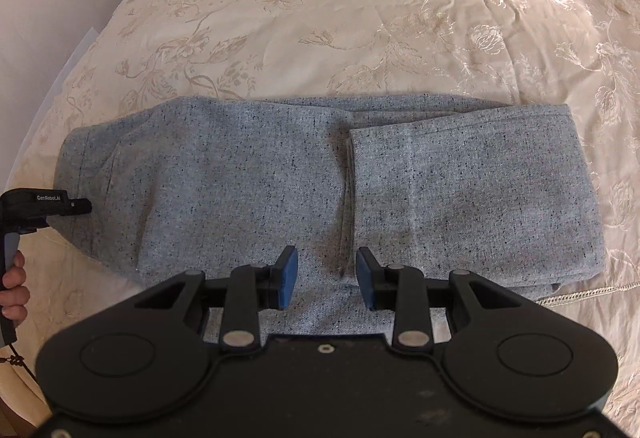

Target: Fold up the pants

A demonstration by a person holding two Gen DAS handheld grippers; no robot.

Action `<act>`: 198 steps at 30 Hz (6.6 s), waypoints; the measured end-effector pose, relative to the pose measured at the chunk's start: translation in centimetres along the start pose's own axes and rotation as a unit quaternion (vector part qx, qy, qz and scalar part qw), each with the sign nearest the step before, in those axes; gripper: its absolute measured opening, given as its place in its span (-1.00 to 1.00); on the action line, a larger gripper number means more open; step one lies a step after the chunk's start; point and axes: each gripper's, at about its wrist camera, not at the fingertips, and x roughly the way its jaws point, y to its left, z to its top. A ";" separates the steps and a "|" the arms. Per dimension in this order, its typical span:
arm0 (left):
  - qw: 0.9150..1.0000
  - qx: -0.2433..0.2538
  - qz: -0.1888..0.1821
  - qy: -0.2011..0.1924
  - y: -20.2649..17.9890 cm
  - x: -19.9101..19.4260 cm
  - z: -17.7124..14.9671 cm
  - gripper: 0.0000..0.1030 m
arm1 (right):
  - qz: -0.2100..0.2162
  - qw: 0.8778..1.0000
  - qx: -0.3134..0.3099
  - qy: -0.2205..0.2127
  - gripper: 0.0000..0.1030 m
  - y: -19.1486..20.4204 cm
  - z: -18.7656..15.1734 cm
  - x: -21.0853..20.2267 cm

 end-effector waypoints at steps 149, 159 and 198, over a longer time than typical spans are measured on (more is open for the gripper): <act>0.986 0.089 -0.124 0.070 -21.6 2.5 -5.8 -0.60 | 0.127 0.986 0.103 0.003 -0.52 -29.1 5.7 7.4; 0.991 0.098 -0.092 -0.010 -21.8 -6.9 -5.9 -0.79 | 0.113 0.991 0.017 -0.068 -0.65 -22.7 6.1 -1.8; 0.975 0.207 -0.073 0.029 -7.4 -4.8 -14.7 -0.42 | 0.031 0.981 -0.191 -0.015 -0.68 5.1 4.1 8.7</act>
